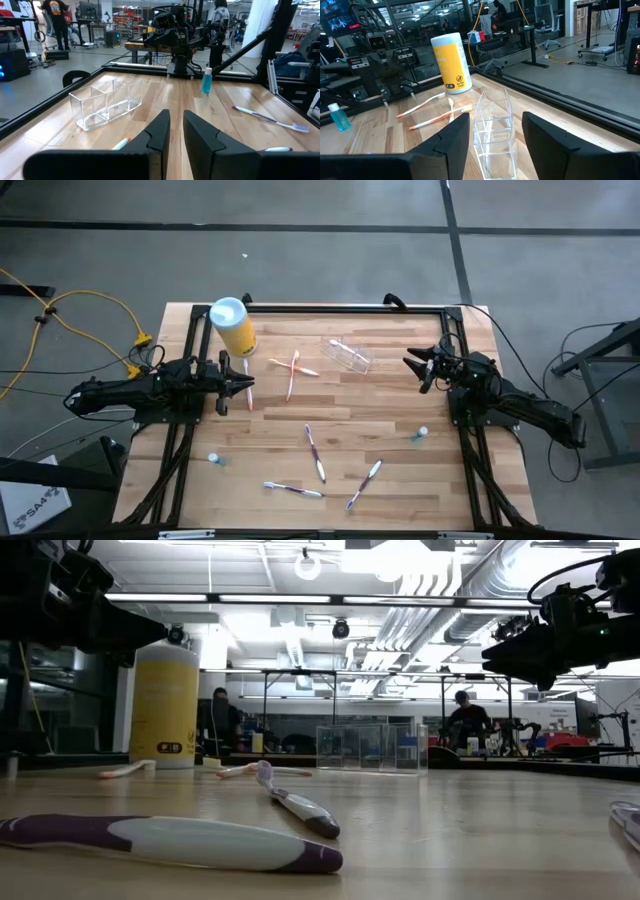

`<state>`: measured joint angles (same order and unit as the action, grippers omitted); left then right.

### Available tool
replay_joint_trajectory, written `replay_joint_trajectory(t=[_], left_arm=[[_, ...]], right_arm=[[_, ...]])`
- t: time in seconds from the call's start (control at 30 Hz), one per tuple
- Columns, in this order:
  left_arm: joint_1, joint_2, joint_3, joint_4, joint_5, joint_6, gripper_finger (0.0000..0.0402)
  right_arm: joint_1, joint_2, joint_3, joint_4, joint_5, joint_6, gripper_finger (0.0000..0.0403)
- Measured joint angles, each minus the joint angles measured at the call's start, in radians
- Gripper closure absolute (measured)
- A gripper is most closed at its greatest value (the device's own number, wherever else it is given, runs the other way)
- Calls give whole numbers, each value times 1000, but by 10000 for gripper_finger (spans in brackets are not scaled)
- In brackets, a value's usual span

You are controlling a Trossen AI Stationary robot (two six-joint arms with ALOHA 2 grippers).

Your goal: Pick & Place toothbrushing station

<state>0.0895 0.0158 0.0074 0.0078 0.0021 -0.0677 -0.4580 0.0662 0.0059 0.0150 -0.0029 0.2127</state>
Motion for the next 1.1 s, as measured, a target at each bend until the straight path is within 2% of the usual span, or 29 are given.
replay_joint_trajectory(t=[0.8,0.9,1.03,1.1], left_arm=[[0,0,0,16,0,0,354],[0,0,0,19,-2,0,354],[0,0,0,26,-37,-26,354],[0,0,0,25,-39,-45,354]], right_arm=[[0,0,0,4,1,0,229],[0,0,0,14,21,0,229],[0,0,0,27,107,0,229],[0,0,0,27,108,-1,229]])
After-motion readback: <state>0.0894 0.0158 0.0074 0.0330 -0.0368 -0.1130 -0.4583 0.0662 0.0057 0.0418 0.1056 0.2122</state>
